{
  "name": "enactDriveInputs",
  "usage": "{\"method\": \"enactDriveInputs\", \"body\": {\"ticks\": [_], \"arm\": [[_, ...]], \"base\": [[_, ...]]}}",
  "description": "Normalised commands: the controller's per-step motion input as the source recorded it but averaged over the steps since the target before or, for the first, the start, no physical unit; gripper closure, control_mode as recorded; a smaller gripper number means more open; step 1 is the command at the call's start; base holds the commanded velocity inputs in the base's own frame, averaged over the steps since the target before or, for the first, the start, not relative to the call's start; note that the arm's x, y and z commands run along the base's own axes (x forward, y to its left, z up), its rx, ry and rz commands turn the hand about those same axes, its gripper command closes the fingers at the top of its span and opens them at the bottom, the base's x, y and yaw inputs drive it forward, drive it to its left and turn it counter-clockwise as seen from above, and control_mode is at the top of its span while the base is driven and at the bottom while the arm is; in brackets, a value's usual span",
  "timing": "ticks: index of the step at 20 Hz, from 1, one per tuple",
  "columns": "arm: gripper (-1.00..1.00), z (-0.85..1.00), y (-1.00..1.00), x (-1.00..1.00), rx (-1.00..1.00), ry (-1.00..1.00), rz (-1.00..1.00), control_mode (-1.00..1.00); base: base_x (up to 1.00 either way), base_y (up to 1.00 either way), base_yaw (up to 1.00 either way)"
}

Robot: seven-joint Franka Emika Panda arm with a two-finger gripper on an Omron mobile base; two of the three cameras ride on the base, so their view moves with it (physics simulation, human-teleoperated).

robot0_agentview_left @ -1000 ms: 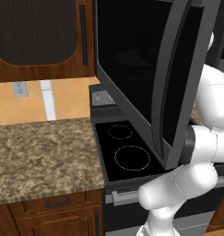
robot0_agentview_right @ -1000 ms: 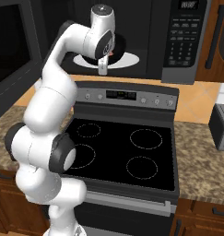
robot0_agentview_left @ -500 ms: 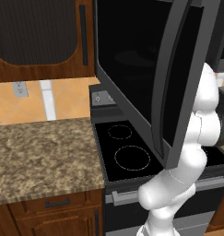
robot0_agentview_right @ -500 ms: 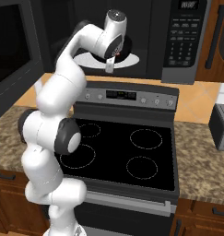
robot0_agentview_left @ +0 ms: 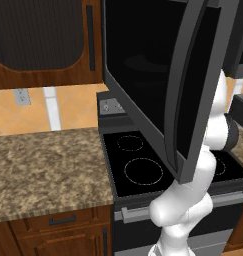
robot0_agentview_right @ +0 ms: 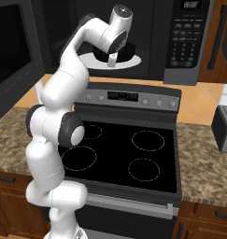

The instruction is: Open the microwave, place the bowl with waffle inside the microwave, then close the microwave door and turn it on.

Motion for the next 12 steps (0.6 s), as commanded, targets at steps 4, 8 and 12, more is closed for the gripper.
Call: {"method": "enactDriveInputs", "body": {"ticks": [4, 8, 12], "arm": [[-1.0, 0.02, -0.83, -0.74, 0.3, -0.53, 0.0, -1.0], [-1.0, -0.03, -0.69, -1.0, 0.19, -0.63, 0.01, -1.0], [-1.0, 0.0, -0.03, -1.0, -0.02, -0.7, 0.06, -1.0]], "base": [[0.0, 0.0, 0.0], [0.0, 0.0, 0.0], [0.0, 0.0, 0.0]]}}
